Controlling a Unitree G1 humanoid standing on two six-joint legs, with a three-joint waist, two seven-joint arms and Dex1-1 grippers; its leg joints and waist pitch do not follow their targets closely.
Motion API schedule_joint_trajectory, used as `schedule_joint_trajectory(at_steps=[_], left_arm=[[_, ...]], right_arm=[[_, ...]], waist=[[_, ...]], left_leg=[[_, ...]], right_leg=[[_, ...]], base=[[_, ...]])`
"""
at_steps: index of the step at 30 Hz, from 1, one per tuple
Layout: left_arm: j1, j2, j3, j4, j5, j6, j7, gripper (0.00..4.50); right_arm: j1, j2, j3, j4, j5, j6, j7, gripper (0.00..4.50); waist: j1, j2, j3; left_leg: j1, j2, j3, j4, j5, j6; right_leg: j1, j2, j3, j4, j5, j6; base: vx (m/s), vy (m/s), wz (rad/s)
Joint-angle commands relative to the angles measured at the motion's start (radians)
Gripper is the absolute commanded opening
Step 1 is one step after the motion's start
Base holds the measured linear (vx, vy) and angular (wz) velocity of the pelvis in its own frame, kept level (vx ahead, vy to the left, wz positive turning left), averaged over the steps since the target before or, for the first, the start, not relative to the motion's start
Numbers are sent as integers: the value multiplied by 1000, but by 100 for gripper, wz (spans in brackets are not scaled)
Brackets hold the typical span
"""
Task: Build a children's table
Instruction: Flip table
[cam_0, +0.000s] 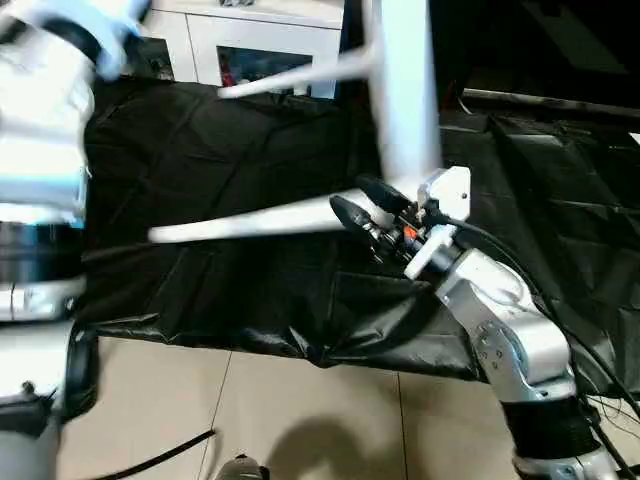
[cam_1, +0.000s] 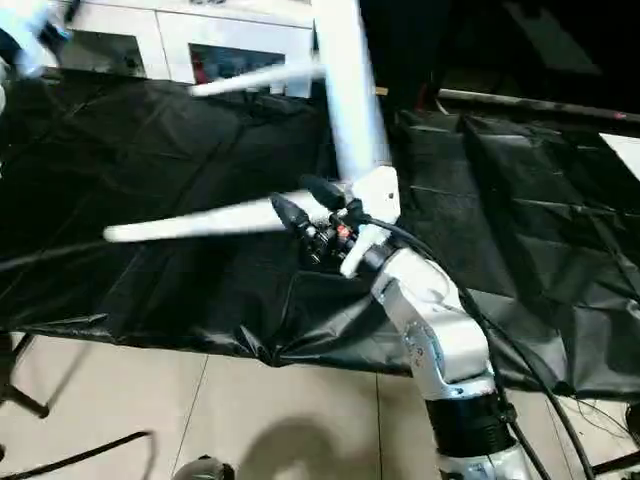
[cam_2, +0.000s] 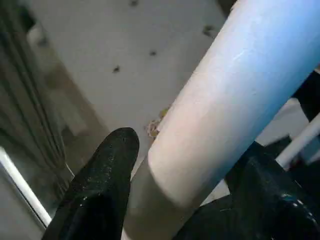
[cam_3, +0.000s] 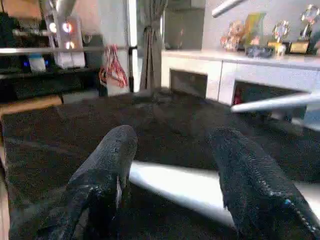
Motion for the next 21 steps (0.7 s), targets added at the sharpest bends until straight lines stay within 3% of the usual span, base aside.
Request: schedule_joint_trajectory(at_steps=[1, 4, 6, 7, 11, 15, 16, 19, 21], left_arm=[[-15, -49, 101, 3, -123, 78, 37, 258], [-5, -59, 120, -16, -133, 89, 40, 258], [12, -67, 136, -45, -138, 102, 40, 254], [22, -69, 140, -59, -140, 108, 41, 253], [45, -73, 145, -95, -160, 136, 47, 252], [57, -76, 145, -109, -167, 152, 49, 252], [59, -78, 146, -111, -167, 157, 51, 252], [63, -81, 145, -116, -168, 163, 53, 252], [64, -81, 143, -120, -168, 167, 54, 252]], right_arm=[[32, -26, 2, -10, -27, 33, -5, 268], [49, -31, -8, 8, -50, 60, -47, 285], [54, -10, -51, 55, -75, 86, -143, 302], [54, 8, -80, 77, -70, 83, -180, 308], [37, 52, -131, 131, -16, 38, -200, 345], [-86, 104, -131, 319, 5, -72, -136, 361], [-129, 117, -136, 381, 1, -101, -130, 361], [-267, 164, -176, 566, 18, -169, -88, 363], [-307, 174, -191, 622, 19, -187, -83, 363]], waist=[[-4, -2, -69], [-5, -1, -69], [-9, -3, -66], [-10, -9, -66], [-11, -7, -66], [-20, -6, -67], [-23, 1, -68], [-23, -1, -70], [-22, -5, -71]], left_leg=[[32, 26, -8, -62, -100, -29], [34, 27, -9, -64, -123, -35], [36, 29, -9, -67, -135, -48], [39, 29, -7, -68, -158, -56], [37, 29, -9, -68, -162, -54], [34, 28, -8, -66, -158, -47], [35, 29, -10, -66, -164, -54], [38, 30, -8, -64, -143, -49], [37, 30, -6, -63, -113, -40]], right_leg=[[32, -61, 23, -60, 70, -175], [32, -62, 23, -64, 44, -174], [28, -62, 24, -67, 19, -171], [27, -64, 25, -70, -13, -170], [28, -63, 24, -69, -8, -159], [28, -65, 24, -68, 8, -169], [26, -64, 23, -67, 6, -176], [29, -63, 22, -62, 45, -193], [31, -60, 21, -58, 87, -197]], base=[[0, 0, 0], [0, 0, 0], [0, 0, 0], [0, 0, 0], [0, 0, 0], [0, 0, 0], [0, 0, 0], [0, 0, 0], [0, 0, 0]])
